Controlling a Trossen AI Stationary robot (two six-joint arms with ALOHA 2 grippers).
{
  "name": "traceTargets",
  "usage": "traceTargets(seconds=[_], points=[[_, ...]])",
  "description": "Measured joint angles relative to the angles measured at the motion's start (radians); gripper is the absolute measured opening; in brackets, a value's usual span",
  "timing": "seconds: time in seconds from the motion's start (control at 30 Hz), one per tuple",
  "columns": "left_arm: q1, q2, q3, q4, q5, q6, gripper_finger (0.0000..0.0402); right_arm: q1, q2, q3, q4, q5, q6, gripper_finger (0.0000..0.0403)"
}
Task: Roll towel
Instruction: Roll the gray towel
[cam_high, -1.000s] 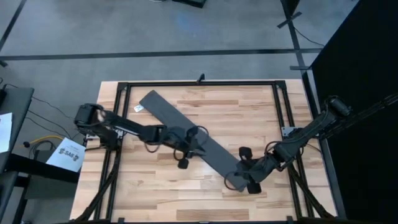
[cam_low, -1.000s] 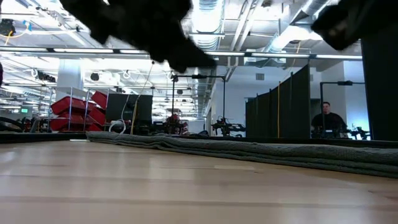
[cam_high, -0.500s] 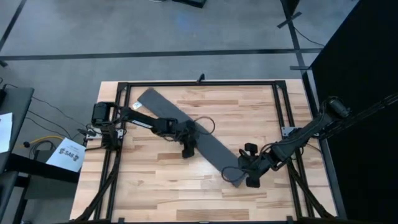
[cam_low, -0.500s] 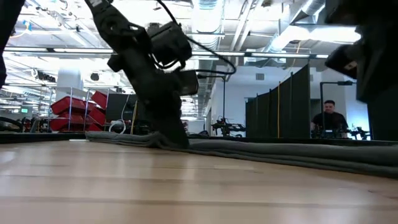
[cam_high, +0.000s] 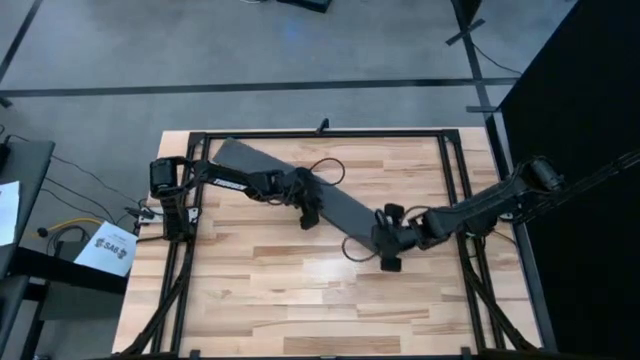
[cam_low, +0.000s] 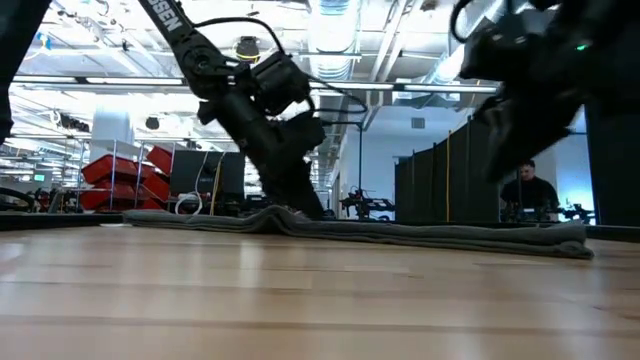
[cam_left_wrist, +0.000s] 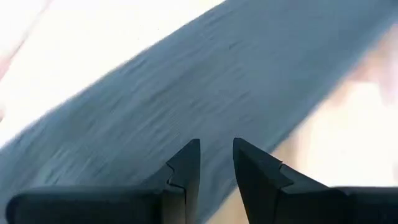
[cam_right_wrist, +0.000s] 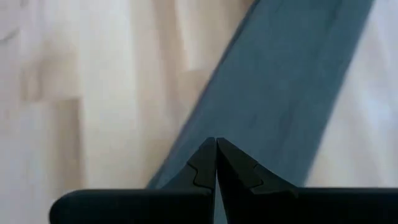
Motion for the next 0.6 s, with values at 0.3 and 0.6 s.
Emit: traceTargets(seconds=[0.3,0.6], points=[[0.001,-0.093,0.100,-0.340,-0.187,0.103,0.0082,-0.232,0.000,-0.111,0.474,-0.065,-0.276,0.0000],[0.103,-0.107,-0.034,-0.384,-0.317,0.061,0.0082,-0.333,0.143,-0.219,0.684,-0.227,-0.312,0.0000]])
